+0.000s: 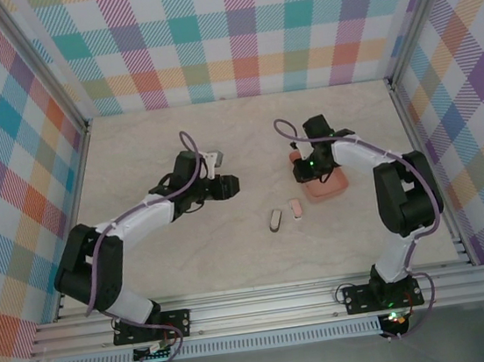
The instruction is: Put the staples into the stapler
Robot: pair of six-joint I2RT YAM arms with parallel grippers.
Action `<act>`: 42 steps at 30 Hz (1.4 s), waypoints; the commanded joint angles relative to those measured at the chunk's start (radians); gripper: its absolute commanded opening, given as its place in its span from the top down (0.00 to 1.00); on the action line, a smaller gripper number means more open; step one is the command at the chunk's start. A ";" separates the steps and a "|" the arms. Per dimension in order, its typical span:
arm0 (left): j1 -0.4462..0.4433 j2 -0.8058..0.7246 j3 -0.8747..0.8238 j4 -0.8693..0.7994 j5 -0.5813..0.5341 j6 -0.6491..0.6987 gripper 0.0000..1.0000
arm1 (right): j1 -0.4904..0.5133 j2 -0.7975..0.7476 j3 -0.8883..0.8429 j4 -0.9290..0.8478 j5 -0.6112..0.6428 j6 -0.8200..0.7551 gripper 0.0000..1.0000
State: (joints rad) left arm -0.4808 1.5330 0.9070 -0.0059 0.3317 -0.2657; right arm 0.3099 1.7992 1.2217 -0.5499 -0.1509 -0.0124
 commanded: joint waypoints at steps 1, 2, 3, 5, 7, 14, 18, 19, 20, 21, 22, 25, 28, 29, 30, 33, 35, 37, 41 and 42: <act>0.021 -0.050 -0.019 -0.044 -0.049 0.000 0.50 | 0.009 0.043 0.063 0.020 -0.010 -0.046 0.87; 0.024 -0.058 -0.023 -0.050 -0.057 0.001 0.50 | 0.011 0.058 0.084 0.018 -0.005 -0.057 0.87; 0.028 -0.069 -0.029 -0.052 -0.060 0.000 0.50 | 0.010 0.072 0.106 0.015 -0.003 -0.067 0.87; 0.034 -0.088 -0.039 -0.052 -0.070 -0.001 0.50 | 0.011 0.103 0.156 0.002 0.002 -0.078 0.87; 0.041 -0.104 -0.047 -0.057 -0.086 -0.001 0.50 | 0.011 0.139 0.211 -0.008 -0.001 -0.106 0.87; 0.059 -0.129 -0.059 -0.075 -0.119 -0.004 0.50 | 0.047 0.247 0.383 -0.039 -0.024 -0.095 0.87; 0.066 -0.135 -0.061 -0.084 -0.132 -0.010 0.50 | 0.091 0.295 0.450 -0.051 -0.007 -0.016 0.88; 0.068 -0.136 -0.061 -0.087 -0.134 -0.010 0.50 | 0.104 0.304 0.461 -0.054 0.000 0.005 0.88; 0.070 -0.138 -0.063 -0.086 -0.135 -0.011 0.50 | 0.113 0.307 0.466 -0.051 -0.001 0.018 0.88; 0.071 -0.138 -0.065 -0.086 -0.135 -0.011 0.50 | 0.123 0.309 0.465 -0.041 -0.001 0.043 0.88; 0.074 -0.139 -0.066 -0.086 -0.135 -0.011 0.50 | 0.131 0.310 0.461 -0.028 -0.009 0.064 0.88; 0.080 -0.139 -0.070 -0.089 -0.135 -0.011 0.50 | 0.155 0.313 0.460 -0.006 -0.030 0.109 0.88; 0.087 -0.142 -0.077 -0.092 -0.147 -0.012 0.50 | 0.178 0.317 0.455 0.005 -0.039 0.132 0.88; 0.089 -0.144 -0.077 -0.093 -0.151 -0.013 0.50 | 0.186 0.318 0.451 0.008 -0.033 0.135 0.87; 0.092 -0.146 -0.080 -0.094 -0.158 -0.014 0.50 | 0.193 0.314 0.445 0.010 -0.022 0.136 0.87; 0.100 -0.170 -0.085 -0.098 -0.185 -0.017 0.50 | 0.195 0.280 0.419 0.029 -0.004 0.139 0.84; 0.108 -0.196 -0.083 -0.108 -0.216 -0.007 0.49 | 0.194 0.239 0.403 0.038 0.021 0.129 0.81; 0.121 -0.228 -0.077 -0.128 -0.276 0.009 0.44 | 0.192 0.181 0.381 0.045 0.060 0.112 0.78; 0.163 -0.294 -0.076 -0.149 -0.407 0.037 0.31 | 0.173 0.050 0.302 0.087 0.153 0.081 0.65; 0.176 -0.313 -0.078 -0.150 -0.448 0.041 0.25 | 0.164 0.012 0.275 0.101 0.177 0.074 0.61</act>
State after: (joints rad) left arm -0.3401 1.2690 0.8276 -0.1326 0.0174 -0.2459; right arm 0.4946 1.9320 1.5303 -0.5068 -0.0547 0.0898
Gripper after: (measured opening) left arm 0.720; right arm 0.367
